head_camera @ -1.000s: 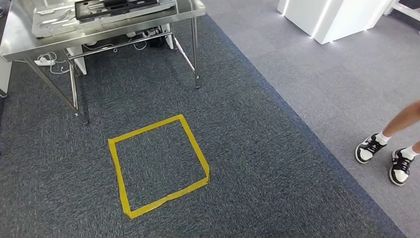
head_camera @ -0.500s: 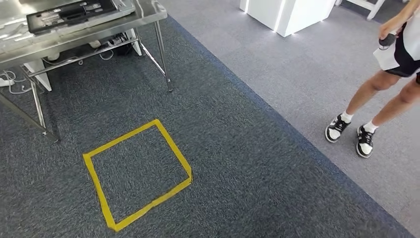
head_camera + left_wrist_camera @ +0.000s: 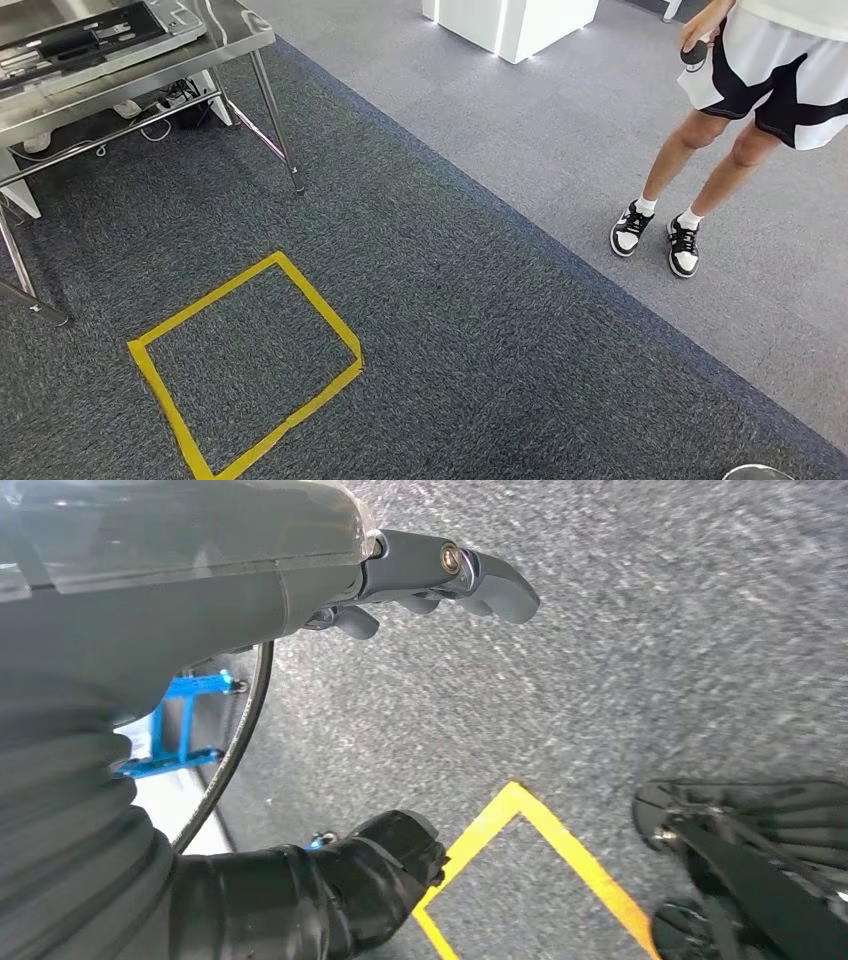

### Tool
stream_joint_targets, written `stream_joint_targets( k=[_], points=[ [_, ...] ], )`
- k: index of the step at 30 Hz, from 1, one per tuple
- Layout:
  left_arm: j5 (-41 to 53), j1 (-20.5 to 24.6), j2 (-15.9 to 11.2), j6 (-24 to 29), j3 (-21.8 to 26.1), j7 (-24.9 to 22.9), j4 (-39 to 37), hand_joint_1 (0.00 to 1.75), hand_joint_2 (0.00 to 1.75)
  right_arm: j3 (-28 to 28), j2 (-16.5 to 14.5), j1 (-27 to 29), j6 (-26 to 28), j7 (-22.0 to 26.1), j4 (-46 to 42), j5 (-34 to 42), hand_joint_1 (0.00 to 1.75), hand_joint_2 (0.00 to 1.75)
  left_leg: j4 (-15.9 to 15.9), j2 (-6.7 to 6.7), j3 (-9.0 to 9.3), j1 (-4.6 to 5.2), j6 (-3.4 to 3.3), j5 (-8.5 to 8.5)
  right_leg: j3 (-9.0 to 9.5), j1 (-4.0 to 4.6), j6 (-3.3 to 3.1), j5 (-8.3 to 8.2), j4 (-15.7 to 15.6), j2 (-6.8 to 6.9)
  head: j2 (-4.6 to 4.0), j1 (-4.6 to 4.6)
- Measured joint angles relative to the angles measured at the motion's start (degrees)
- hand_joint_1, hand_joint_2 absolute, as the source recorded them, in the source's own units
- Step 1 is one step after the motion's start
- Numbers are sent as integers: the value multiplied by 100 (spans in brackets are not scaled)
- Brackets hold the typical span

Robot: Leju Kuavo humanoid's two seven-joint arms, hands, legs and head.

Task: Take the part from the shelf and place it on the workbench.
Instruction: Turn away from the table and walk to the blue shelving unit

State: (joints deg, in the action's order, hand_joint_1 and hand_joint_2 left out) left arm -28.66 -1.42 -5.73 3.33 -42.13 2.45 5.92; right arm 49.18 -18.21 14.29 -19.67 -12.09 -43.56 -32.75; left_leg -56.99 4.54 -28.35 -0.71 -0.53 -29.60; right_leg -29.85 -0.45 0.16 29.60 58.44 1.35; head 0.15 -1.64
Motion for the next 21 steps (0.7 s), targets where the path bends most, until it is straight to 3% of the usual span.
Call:
stream_joint_targets(
  k=[2,4,5,7,8,9,10,11,13,14,18,19,21],
  points=[
    [-9,26,5,3,-12,-4,0,0,175,132,-50,-5,-9,-22,-32,-57,0,0,-15,-26,12,-13,64,-9,-13,-10,-80,-35,-32,-30,0,0],
    [-13,24,14,4,-22,-7,0,0,175,230,-82,-20,-17,-30,-70,-96,0,0,-290,-205,-103,-33,112,-225,-19,-30,-169,-85,-80,-50,0,-1],
    [-14,13,17,3,-24,-8,0,0,175,263,-93,-29,-20,-30,-84,-107,0,0,-591,-314,-245,-42,126,-420,-28,-27,-199,-102,-92,-56,0,-1],
    [-17,-8,21,5,-27,-11,-2,0,175,310,-108,-44,-31,-30,-98,-118,0,0,-1325,-408,-591,-43,139,-772,-55,-3,-228,-113,-90,-85,-1,-2],
    [-20,-17,20,7,-28,-13,-3,0,175,336,-117,-51,-49,-29,-99,-113,0,0,-1548,-416,-697,-42,141,-814,-59,8,-231,-114,-86,-105,-1,-2],
    [-28,-25,21,8,-29,-15,-4,0,175,374,-127,-63,-77,-26,-99,-93,0,0,-1567,-418,-709,-42,137,-738,-61,16,-231,-112,-79,-132,-1,-2],
    [-40,-32,21,8,-30,-16,-5,0,175,418,-138,-81,-116,-22,-98,-53,0,0,-1362,-421,-616,-42,126,-562,-57,19,-228,-110,-68,-162,-1,-2],
    [-52,-38,22,8,-31,-18,-5,0,175,464,-151,-102,-161,-15,-95,1,0,0,-991,-432,-443,-42,107,-337,-55,20,-221,-105,-52,-191,-1,-2],
    [-73,-41,21,8,-32,-20,-8,0,175,549,-179,-147,-244,2,-82,119,0,0,-302,-478,-139,-28,55,-64,-73,32,-185,-86,-4,-236,-1,-1],
    [-77,-35,21,8,-32,-19,-9,0,175,585,-190,-167,-273,8,-73,160,0,0,-130,-495,-73,-13,30,-23,-87,35,-156,-79,16,-249,0,1],
    [-82,-16,21,8,-36,-19,-11,0,175,691,-217,-213,-322,52,-23,210,0,0,-26,-455,-63,-4,-88,35,-127,19,-30,-21,108,-246,0,2],
    [-83,-17,22,8,-37,-20,-11,0,175,708,-221,-220,-334,69,-14,209,0,0,-6,-430,-61,-17,-127,59,-199,17,-7,101,274,-230,0,3],
    [-84,-24,22,8,-40,-20,-11,0,175,732,-222,-230,-367,89,3,197,0,0,0,-380,-78,-21,-170,76,-503,3,31,490,927,-197,0,4]
  ],
)
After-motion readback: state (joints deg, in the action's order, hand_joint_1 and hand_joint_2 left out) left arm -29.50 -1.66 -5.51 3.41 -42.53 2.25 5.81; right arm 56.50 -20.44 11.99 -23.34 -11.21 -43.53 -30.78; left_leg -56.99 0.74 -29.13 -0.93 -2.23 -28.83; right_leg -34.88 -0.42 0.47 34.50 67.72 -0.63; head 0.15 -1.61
